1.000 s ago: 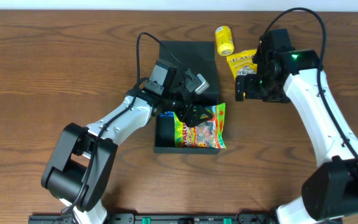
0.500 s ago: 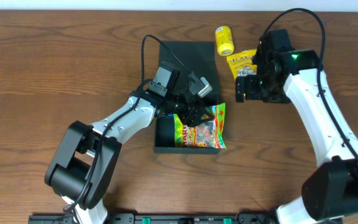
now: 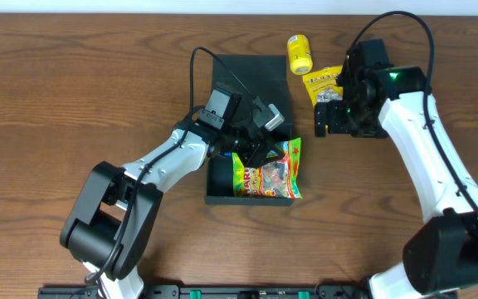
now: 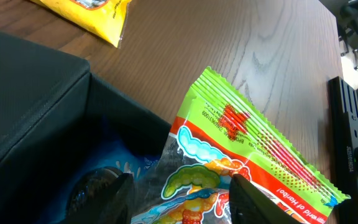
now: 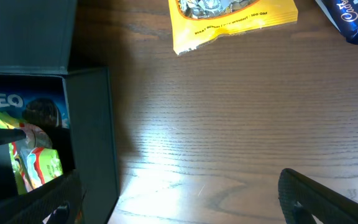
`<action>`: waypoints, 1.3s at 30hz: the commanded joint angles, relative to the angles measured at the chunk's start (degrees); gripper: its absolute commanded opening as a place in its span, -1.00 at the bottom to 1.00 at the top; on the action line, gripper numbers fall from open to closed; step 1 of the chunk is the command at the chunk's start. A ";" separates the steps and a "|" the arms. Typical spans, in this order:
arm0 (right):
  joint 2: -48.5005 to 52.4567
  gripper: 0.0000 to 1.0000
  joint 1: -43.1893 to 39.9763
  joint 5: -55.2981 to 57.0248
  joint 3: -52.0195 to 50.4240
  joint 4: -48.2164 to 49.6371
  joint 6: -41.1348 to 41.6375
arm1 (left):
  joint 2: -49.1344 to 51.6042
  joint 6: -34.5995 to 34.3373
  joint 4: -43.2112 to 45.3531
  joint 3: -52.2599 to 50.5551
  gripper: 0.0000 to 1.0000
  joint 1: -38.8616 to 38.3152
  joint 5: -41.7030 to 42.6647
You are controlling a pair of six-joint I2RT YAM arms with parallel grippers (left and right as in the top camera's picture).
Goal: Pack container
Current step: 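Press the gummy bag down into the box with the left gripper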
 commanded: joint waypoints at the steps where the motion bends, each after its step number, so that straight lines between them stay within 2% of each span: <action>1: -1.18 0.98 -0.48 0.00 0.07 -0.02 -0.90 | 1.09 0.85 -0.28 1.29 -0.02 -0.33 1.07; 9: -1.18 0.98 -0.48 -0.02 0.07 0.00 -0.87 | 1.90 0.87 -0.55 1.29 -0.05 -0.33 1.09; 12: -1.18 0.98 -0.48 0.00 0.07 0.09 -0.87 | 1.92 0.87 -0.70 1.29 -0.16 -0.33 1.09; 18: -1.18 0.99 -0.48 -0.02 0.07 0.46 -0.87 | 1.92 1.29 -0.85 1.29 -0.56 -0.33 1.11; 20: -1.18 0.99 -0.48 0.00 0.07 0.50 -0.90 | 1.92 1.25 -1.01 1.29 -0.89 -0.33 1.11; 32: -1.18 0.99 -0.48 0.00 0.07 1.18 -0.87 | 1.90 0.85 -6.29 2.14 -0.89 1.62 0.83; 35: -1.18 0.99 -0.48 0.00 0.07 1.68 -0.90 | 1.90 2.80 -11.61 5.20 -0.89 3.06 0.11; 39: -1.18 0.98 -0.48 0.00 0.07 2.10 -0.90 | 1.90 12.13 -25.24 12.17 -0.89 3.32 -10.32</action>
